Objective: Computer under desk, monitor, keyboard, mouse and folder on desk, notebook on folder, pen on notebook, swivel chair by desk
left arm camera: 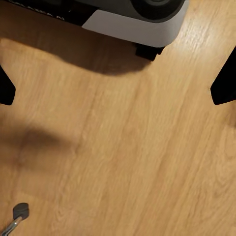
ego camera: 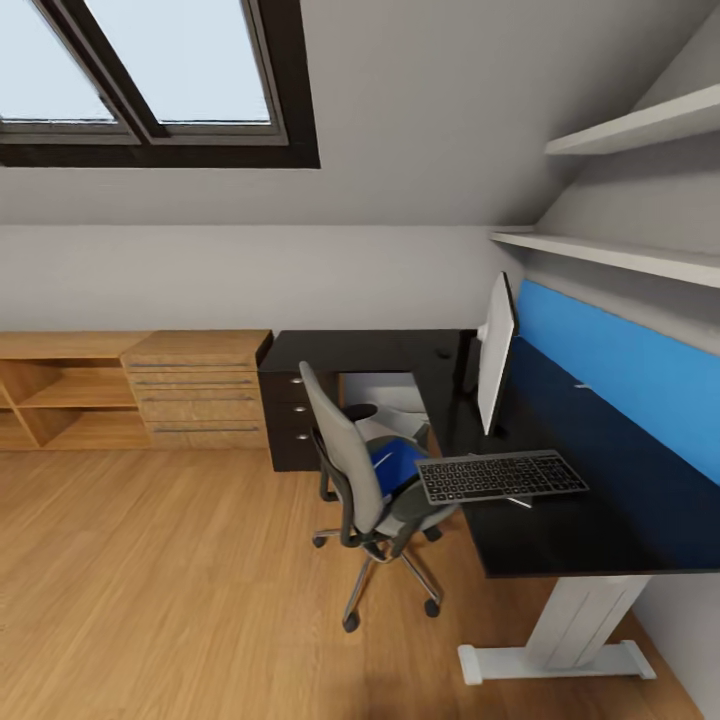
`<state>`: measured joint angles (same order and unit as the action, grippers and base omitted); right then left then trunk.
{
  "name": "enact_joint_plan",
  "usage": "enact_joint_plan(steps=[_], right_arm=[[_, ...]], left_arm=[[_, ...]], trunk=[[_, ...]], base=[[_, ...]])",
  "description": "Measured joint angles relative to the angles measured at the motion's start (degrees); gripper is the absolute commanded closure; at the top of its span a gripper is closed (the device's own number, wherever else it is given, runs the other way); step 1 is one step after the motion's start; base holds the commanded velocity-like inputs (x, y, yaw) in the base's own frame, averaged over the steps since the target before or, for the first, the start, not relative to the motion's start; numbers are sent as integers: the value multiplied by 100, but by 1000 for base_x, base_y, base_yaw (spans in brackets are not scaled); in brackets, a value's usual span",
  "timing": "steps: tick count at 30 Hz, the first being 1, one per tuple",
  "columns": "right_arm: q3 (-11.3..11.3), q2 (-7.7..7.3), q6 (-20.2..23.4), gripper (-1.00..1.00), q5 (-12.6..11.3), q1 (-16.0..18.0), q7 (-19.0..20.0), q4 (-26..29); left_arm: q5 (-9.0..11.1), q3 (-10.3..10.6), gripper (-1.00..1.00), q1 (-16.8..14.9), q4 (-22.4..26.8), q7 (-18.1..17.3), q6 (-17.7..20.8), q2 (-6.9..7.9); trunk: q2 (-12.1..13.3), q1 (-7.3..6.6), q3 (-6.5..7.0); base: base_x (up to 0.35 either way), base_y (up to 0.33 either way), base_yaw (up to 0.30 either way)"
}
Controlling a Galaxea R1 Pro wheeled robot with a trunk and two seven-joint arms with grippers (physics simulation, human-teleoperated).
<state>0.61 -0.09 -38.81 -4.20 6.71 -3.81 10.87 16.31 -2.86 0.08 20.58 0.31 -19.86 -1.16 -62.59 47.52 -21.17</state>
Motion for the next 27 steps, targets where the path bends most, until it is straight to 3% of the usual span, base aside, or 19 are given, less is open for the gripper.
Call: enact_joint_plan(steps=[5, 20, 27], right_arm=[[6, 8, -2, -100, 2, -1, 3, -2], [-9, 24, 6, -100, 13, -2, 15, -3], [-8, 29, 0, -100, 9, 0, 9, -3]], left_arm=[[-11, 16, -100, 0, 8, -7, -29, 0], [-5, 20, -100, 0, 85, 1, -39, -10], [-12, 24, -100, 0, 199, 4, -39, -18]], trunk=[[1, 0, 1], [0, 0, 0], [-119, 65, -53]], base=[[14, 156, 0], [1, 5, 1], [0, 0, 148]])
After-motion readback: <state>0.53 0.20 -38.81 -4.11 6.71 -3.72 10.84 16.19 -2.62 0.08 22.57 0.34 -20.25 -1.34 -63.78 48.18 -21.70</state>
